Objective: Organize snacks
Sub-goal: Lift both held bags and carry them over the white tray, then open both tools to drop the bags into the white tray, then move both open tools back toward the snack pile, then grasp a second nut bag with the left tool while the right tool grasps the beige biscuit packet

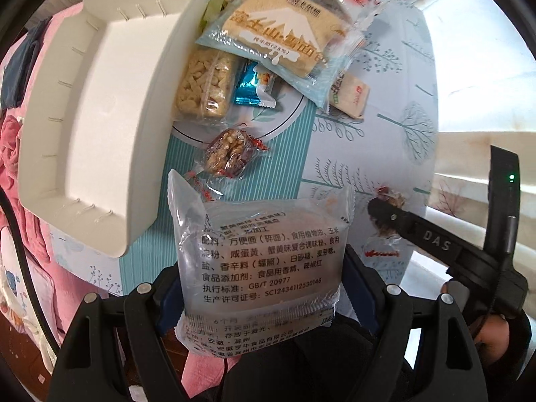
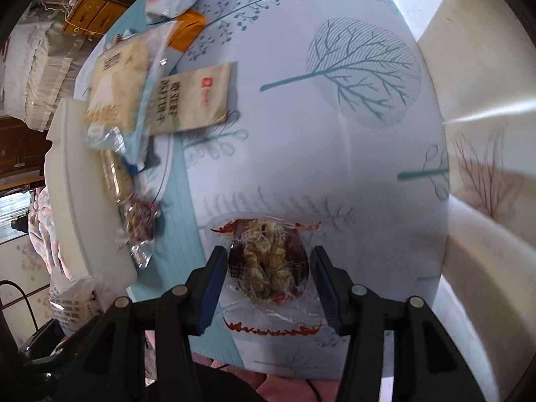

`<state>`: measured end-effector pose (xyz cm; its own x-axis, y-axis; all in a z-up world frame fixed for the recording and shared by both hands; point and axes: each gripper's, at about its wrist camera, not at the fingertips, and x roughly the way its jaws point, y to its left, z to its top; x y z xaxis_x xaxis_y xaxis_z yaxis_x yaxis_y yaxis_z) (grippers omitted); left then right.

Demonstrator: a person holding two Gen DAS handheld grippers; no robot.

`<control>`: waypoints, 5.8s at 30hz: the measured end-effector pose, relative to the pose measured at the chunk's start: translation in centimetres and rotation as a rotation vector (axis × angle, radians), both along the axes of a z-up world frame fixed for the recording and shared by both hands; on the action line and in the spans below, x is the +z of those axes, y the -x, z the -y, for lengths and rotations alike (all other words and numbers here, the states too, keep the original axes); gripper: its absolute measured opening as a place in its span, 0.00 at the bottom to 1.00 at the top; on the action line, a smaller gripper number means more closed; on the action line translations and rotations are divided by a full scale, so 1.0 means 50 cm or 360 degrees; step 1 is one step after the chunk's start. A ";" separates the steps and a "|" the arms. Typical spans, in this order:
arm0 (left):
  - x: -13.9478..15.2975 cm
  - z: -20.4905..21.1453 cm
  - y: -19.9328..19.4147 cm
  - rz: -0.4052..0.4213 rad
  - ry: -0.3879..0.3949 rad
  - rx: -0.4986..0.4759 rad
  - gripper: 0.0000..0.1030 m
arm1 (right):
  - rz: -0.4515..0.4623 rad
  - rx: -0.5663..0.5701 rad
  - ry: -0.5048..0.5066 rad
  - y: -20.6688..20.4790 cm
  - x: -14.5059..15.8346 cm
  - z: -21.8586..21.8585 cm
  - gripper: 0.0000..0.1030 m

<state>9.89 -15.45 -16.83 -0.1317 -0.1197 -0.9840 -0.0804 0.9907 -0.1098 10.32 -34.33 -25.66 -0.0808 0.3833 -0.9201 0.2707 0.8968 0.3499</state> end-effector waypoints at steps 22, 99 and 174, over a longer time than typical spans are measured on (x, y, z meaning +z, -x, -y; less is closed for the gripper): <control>0.196 -0.202 0.035 0.0383 0.0221 -0.0396 0.78 | 0.0230 -0.0165 0.0173 0.084 0.159 -0.167 0.50; 0.204 -0.446 0.086 0.0842 0.0268 -0.0116 0.97 | 0.0817 0.0069 0.0018 0.165 0.282 -0.449 0.78; -0.244 -0.060 -0.087 0.0547 -0.0227 0.0126 0.63 | 0.1232 0.1104 0.0373 -0.156 -0.043 -0.173 0.79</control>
<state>14.23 -12.45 -29.01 0.2130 0.0249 -0.9767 -0.1398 0.9902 -0.0053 18.12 -25.69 -27.81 0.4248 0.2847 -0.8593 -0.5476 0.8367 0.0065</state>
